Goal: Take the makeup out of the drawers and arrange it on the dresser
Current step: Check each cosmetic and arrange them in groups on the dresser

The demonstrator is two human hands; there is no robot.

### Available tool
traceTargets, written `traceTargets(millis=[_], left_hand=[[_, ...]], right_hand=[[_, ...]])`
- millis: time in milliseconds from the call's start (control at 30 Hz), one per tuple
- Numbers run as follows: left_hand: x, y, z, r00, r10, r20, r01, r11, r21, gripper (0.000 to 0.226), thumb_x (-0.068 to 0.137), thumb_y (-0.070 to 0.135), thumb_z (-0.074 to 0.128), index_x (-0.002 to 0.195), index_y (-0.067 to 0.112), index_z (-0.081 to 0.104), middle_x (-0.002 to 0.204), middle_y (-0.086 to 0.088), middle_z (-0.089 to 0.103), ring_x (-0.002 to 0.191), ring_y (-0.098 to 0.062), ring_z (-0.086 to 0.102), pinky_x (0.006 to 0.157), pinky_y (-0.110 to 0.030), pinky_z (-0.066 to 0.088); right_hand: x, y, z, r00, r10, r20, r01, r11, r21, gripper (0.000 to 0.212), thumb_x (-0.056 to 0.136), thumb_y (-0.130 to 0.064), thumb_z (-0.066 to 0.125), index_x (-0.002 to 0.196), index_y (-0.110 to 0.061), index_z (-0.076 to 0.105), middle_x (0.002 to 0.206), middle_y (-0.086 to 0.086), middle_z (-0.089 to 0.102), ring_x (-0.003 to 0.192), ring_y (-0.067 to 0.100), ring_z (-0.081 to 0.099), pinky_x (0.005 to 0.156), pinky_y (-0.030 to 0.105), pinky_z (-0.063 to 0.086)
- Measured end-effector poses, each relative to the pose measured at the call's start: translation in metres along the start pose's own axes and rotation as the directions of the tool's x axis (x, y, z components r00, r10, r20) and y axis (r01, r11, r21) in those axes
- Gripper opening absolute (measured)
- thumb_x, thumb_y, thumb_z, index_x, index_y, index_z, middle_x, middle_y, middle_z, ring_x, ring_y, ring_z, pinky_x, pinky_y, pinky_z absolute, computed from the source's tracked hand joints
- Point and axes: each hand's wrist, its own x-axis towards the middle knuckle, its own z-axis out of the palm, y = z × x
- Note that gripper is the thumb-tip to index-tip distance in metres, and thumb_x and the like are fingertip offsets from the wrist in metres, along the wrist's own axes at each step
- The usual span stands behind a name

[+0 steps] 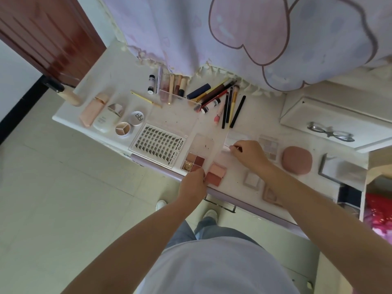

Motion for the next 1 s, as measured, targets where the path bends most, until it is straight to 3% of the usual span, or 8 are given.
traceTargets(millis=[133, 300, 400, 600, 700, 800, 900, 1000], left_hand=[[-0.001, -0.004, -0.001, 1.0, 0.006, -0.016, -0.007, 1.0, -0.023, 0.024, 0.089, 0.022, 0.053, 0.098, 0.001, 0.057, 0.096, -0.014, 0.067, 0.087, -0.027, 0.062, 0.07, -0.027, 0.043], [-0.002, -0.012, -0.008, 0.997, 0.073, -0.039, -0.072, 0.997, 0.031, 0.027, 0.088, 0.021, 0.054, 0.11, 0.005, 0.057, 0.101, -0.009, 0.069, 0.096, -0.023, 0.062, 0.081, -0.026, 0.045], [-0.001, -0.016, -0.013, 0.994, 0.098, -0.042, -0.096, 0.994, 0.053, 0.026, 0.089, 0.019, 0.052, 0.111, 0.007, 0.057, 0.1, -0.006, 0.07, 0.097, -0.022, 0.062, 0.083, -0.027, 0.045], [-0.004, -0.02, -0.022, 0.985, 0.157, -0.075, -0.151, 0.984, 0.09, 0.025, 0.089, 0.016, 0.046, 0.111, 0.009, 0.059, 0.101, -0.007, 0.067, 0.091, -0.022, 0.062, 0.079, -0.028, 0.047], [-0.003, -0.016, -0.028, 0.977, 0.202, -0.074, -0.2, 0.979, 0.026, 0.026, 0.089, 0.014, 0.049, 0.112, 0.01, 0.059, 0.104, -0.005, 0.065, 0.09, -0.018, 0.061, 0.077, -0.02, 0.044], [0.001, -0.005, -0.041, 0.973, 0.23, -0.018, -0.23, 0.965, -0.124, 0.027, 0.085, 0.012, 0.057, 0.111, 0.006, 0.059, 0.105, -0.007, 0.064, 0.082, -0.011, 0.057, 0.071, -0.009, 0.039], [0.004, 0.015, -0.062, 0.969, 0.24, 0.055, -0.204, 0.907, -0.37, 0.036, 0.08, 0.011, 0.066, 0.114, 0.007, 0.057, 0.104, -0.002, 0.06, 0.079, -0.004, 0.056, 0.067, -0.007, 0.046], [0.003, 0.037, -0.09, 0.948, 0.314, 0.06, -0.24, 0.825, -0.511, 0.045, 0.074, 0.009, 0.072, 0.115, 0.014, 0.055, 0.101, 0.009, 0.057, 0.087, 0.001, 0.056, 0.072, -0.006, 0.049]], right_hand=[[-0.017, 0.016, -0.01, 0.999, -0.022, -0.049, 0.022, 1.0, 0.004, 0.029, 0.088, -0.024, 0.055, 0.11, -0.005, 0.061, 0.095, 0.011, 0.065, 0.089, 0.025, 0.058, 0.073, 0.025, 0.037], [-0.059, 0.049, -0.003, 0.992, -0.083, 0.091, 0.117, 0.869, -0.48, 0.052, 0.082, -0.042, 0.057, 0.128, -0.02, 0.048, 0.128, 0.0, 0.05, 0.122, 0.021, 0.038, 0.095, 0.033, 0.029], [-0.066, 0.056, 0.007, 0.995, -0.032, 0.098, 0.08, 0.837, -0.541, 0.052, 0.084, -0.043, 0.052, 0.13, -0.025, 0.04, 0.131, -0.004, 0.046, 0.123, 0.018, 0.036, 0.094, 0.033, 0.027], [-0.07, 0.061, 0.02, 0.991, -0.117, 0.068, 0.135, 0.831, -0.54, 0.046, 0.086, -0.036, 0.047, 0.13, -0.023, 0.043, 0.131, -0.004, 0.047, 0.119, 0.015, 0.042, 0.089, 0.027, 0.018], [-0.073, 0.06, 0.019, 0.981, -0.191, 0.027, 0.187, 0.906, -0.38, 0.044, 0.085, -0.025, 0.055, 0.127, -0.014, 0.05, 0.13, 0.004, 0.051, 0.119, 0.02, 0.045, 0.096, 0.027, 0.025], [-0.077, 0.042, 0.006, 0.967, -0.219, -0.13, 0.226, 0.973, 0.04, 0.039, 0.073, -0.006, 0.072, 0.11, -0.002, 0.063, 0.114, 0.015, 0.061, 0.106, 0.027, 0.057, 0.092, 0.022, 0.039], [-0.079, 0.016, -0.017, 0.958, -0.206, -0.199, 0.265, 0.899, 0.348, 0.037, 0.068, 0.002, 0.074, 0.104, -0.004, 0.065, 0.106, 0.007, 0.06, 0.096, 0.015, 0.057, 0.081, 0.002, 0.043], [-0.078, -0.013, -0.046, 0.941, -0.276, -0.196, 0.334, 0.852, 0.403, 0.038, 0.067, 0.002, 0.075, 0.103, -0.003, 0.066, 0.104, -0.003, 0.058, 0.093, 0.007, 0.059, 0.079, 0.004, 0.047]])
